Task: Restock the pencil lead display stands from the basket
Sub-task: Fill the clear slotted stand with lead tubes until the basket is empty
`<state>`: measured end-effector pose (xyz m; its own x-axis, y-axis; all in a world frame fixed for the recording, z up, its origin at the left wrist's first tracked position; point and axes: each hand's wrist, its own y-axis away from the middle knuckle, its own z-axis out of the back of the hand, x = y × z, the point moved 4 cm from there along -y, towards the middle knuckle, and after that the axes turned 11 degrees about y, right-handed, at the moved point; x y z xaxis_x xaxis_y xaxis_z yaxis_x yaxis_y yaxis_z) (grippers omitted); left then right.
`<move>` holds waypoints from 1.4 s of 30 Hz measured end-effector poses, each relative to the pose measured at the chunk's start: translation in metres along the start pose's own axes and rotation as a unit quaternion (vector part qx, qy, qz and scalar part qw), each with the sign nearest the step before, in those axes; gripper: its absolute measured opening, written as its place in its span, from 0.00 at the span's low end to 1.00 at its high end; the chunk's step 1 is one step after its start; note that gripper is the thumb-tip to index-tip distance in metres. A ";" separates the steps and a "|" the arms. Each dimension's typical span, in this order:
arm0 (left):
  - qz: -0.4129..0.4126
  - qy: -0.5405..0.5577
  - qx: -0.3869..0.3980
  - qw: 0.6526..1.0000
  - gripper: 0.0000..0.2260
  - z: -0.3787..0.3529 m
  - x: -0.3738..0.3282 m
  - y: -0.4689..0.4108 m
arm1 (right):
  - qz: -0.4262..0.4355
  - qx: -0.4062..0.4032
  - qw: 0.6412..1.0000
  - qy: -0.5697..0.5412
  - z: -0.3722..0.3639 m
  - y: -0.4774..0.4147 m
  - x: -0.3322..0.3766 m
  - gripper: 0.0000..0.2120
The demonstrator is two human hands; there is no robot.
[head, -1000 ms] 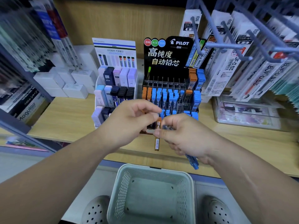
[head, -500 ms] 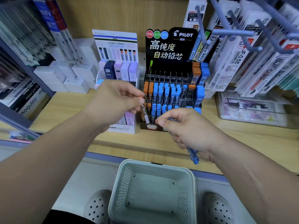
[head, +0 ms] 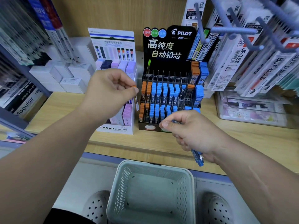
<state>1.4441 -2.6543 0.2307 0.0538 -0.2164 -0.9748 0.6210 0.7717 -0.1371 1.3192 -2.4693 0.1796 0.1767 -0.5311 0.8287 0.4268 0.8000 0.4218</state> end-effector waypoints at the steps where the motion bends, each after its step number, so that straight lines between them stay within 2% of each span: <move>1: -0.005 0.010 -0.006 1.000 0.06 0.001 -0.001 -0.001 | -0.002 -0.001 1.000 0.000 0.001 0.000 -0.001 0.06; 5: -0.005 0.012 0.011 1.000 0.05 -0.007 0.000 0.000 | -0.004 -0.003 1.000 -0.003 0.002 0.002 -0.003 0.06; 18: -0.032 -0.130 0.071 0.988 0.06 -0.032 0.016 0.002 | 0.000 -0.007 1.000 -0.006 0.008 0.007 -0.004 0.06; 24: -0.049 -0.190 0.091 0.976 0.02 -0.032 0.004 0.001 | 0.003 -0.007 1.000 -0.013 0.013 0.009 -0.004 0.05; 28: -0.061 -0.219 0.093 0.969 0.02 -0.029 0.001 0.000 | 0.007 -0.006 1.000 -0.017 0.013 0.008 -0.003 0.05; 37: -0.092 -0.255 0.108 0.956 0.05 -0.035 0.008 0.002 | 0.011 -0.008 1.000 -0.014 0.011 0.009 -0.005 0.05; 42: -0.060 -0.178 0.077 0.979 0.03 -0.021 -0.008 -0.001 | 0.013 -0.004 1.000 -0.018 0.010 0.009 -0.003 0.05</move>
<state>1.4263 -2.6410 0.2347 0.2258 -0.5158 -0.8264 0.7487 0.6346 -0.1915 1.3138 -2.4580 0.1839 0.1552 -0.5003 0.8519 0.4298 0.8106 0.3977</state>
